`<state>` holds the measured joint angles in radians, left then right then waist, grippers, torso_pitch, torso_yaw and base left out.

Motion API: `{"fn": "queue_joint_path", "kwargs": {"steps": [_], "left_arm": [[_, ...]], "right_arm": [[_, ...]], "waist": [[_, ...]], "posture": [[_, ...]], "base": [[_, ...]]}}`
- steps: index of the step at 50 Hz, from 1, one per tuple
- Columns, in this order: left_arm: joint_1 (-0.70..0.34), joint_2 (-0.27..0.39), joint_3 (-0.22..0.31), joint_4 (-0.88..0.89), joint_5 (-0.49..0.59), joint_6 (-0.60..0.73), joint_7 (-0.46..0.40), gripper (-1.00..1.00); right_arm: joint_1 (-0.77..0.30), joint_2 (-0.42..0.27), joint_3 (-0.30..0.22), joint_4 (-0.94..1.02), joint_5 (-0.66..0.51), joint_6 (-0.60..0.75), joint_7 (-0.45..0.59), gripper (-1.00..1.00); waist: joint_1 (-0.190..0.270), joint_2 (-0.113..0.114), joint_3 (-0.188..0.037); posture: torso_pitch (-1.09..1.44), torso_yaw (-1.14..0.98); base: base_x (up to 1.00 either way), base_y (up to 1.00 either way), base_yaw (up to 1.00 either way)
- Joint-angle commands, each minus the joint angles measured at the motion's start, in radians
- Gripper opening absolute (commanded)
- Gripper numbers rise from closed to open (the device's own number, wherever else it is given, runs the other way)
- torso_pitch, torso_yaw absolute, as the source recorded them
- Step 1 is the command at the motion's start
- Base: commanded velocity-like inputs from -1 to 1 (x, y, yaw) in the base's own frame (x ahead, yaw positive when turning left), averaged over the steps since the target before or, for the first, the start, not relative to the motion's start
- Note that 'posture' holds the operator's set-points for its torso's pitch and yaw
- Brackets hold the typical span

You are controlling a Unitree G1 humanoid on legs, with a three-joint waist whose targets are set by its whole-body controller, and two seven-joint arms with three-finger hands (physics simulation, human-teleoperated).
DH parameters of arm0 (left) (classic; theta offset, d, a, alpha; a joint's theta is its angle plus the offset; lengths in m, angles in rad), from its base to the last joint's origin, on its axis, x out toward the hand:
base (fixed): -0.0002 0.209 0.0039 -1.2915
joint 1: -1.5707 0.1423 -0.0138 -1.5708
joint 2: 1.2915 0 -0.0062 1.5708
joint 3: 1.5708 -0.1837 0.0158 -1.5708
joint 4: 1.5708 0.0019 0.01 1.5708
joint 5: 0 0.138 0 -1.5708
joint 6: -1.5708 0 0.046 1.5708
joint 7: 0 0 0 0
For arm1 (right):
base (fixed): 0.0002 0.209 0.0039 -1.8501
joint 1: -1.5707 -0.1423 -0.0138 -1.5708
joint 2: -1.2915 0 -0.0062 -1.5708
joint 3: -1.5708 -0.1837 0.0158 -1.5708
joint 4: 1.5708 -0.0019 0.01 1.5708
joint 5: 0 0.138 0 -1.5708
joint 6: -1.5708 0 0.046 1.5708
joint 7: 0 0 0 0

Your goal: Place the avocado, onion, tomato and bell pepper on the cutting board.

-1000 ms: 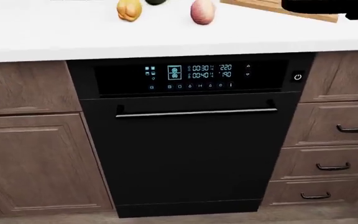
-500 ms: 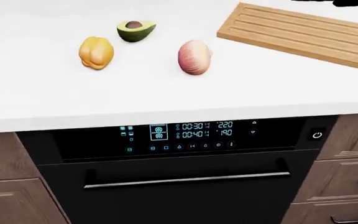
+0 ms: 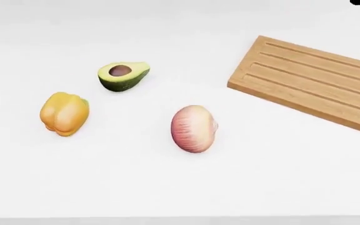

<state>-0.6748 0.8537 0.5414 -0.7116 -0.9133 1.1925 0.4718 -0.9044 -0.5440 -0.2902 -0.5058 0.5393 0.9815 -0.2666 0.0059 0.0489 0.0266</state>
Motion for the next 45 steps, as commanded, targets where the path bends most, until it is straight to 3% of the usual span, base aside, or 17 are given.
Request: {"fn": "queue_joint_path", "kwargs": {"steps": [1,4,6,8,10,13,15,16,20,23,25,26,33,35,37,42,45], "left_arm": [[-0.012,0.019,0.011,-0.007,-0.014,-0.036,0.008,1.0],[-0.002,0.033,0.015,-0.004,-0.03,-0.048,0.017,1.0],[0.005,0.039,0.015,0.0,-0.036,-0.057,0.022,1.0],[0.01,0.042,0.01,0.001,-0.039,-0.065,0.027,1.0],[0.01,0.046,0.007,0.005,-0.041,-0.07,0.03,1.0],[0.015,0.049,0.005,0.003,-0.044,-0.075,0.033,1.0],[0.013,0.054,0.008,0.008,-0.049,-0.076,0.035,1.0],[0.015,0.055,0.009,0.009,-0.05,-0.078,0.034,1.0],[0.027,0.061,0.017,0.01,-0.055,-0.085,0.033,1.0],[0.032,0.066,0.019,0.011,-0.059,-0.09,0.035,1.0],[0.034,0.067,0.02,0.01,-0.063,-0.091,0.037,1.0],[0.032,0.069,0.021,0.012,-0.066,-0.092,0.039,1.0],[0.038,0.075,0.019,0.015,-0.064,-0.099,0.041,1.0],[0.039,0.078,0.022,0.016,-0.067,-0.099,0.041,1.0],[0.04,0.081,0.025,0.018,-0.069,-0.099,0.043,1.0],[0.041,0.084,0.025,0.018,-0.077,-0.102,0.048,1.0],[0.041,0.084,0.023,0.019,-0.08,-0.103,0.052,1.0]], "right_arm": [[-0.023,-0.013,-0.022,-0.012,-0.011,-0.025,-0.01,1.0],[-0.026,-0.005,-0.04,-0.007,0.007,-0.017,-0.034,1.0],[-0.024,-0.012,-0.035,-0.002,0.015,-0.021,-0.041,1.0],[-0.022,-0.015,-0.032,0.0,0.017,-0.025,-0.045,1.0],[-0.017,-0.022,-0.027,0.0,0.017,-0.028,-0.043,1.0],[-0.007,-0.025,-0.023,-0.001,0.013,-0.034,-0.039,1.0],[-0.015,-0.025,-0.019,0.006,0.01,-0.036,-0.039,1.0],[-0.018,-0.023,-0.019,0.009,0.01,-0.036,-0.038,1.0],[-0.025,-0.019,-0.012,0.011,0.0,-0.036,-0.032,1.0],[-0.023,-0.017,-0.013,0.007,-0.006,-0.029,-0.031,1.0],[-0.02,-0.017,-0.017,0.003,-0.006,-0.027,-0.03,1.0],[-0.022,-0.017,-0.021,-0.001,-0.002,-0.022,-0.03,1.0],[-0.016,-0.019,-0.005,0.002,-0.028,-0.04,-0.016,1.0],[-0.016,-0.016,0.005,0.002,-0.046,-0.043,-0.006,1.0],[-0.015,-0.013,0.002,-0.001,-0.058,-0.03,0.002,1.0],[-0.013,-0.005,-0.003,-0.005,-0.079,-0.025,0.018,1.0],[-0.015,0.004,-0.008,-0.005,-0.086,-0.029,0.019,1.0]], "waist": [[-0.005,0.012,-0.012],[0.0,-0.056,-0.003],[0.008,-0.101,-0.027],[-0.003,-0.087,-0.002],[-0.007,-0.068,-0.007],[-0.017,0.007,0.03],[-0.023,0.055,0.014],[-0.011,0.034,0.02],[-0.013,0.028,-0.009],[-0.025,-0.003,-0.011],[-0.026,-0.043,-0.007],[-0.027,-0.098,-0.017],[-0.026,-0.069,-0.021],[-0.025,-0.051,0.025],[-0.02,-0.044,0.041],[0.0,-0.039,-0.008],[-0.003,-0.008,0.002]], "posture": [[0.0,0.0],[0.0,0.0],[0.0,0.0],[0.0,0.0],[0.0,0.0],[0.0,0.0],[0.0,0.0],[0.0,0.0],[0.0,0.0],[0.0,0.0],[0.0,0.0],[0.0,0.0],[0.0,0.0],[0.0,0.0],[0.0,0.0],[0.0,0.0],[0.0,0.0]], "base": [[0.0,-0.12,0.0],[0.0,-0.1,0.0],[0.0,-0.13,0.0],[0.0,-0.14,0.0],[0.0,-0.21,0.0],[0.0,-0.54,0.0],[0.0,-0.54,0.0],[0.0,-0.55,0.0],[-0.07,-0.48,0.0],[-0.26,-0.41,0.0],[-0.31,-0.34,0.0],[-0.32,-0.21,0.0],[-0.32,-0.1,0.0],[0.0,0.0,0.0],[0.0,0.0,0.0],[-0.21,0.0,0.0],[-0.18,0.0,0.0]]}}
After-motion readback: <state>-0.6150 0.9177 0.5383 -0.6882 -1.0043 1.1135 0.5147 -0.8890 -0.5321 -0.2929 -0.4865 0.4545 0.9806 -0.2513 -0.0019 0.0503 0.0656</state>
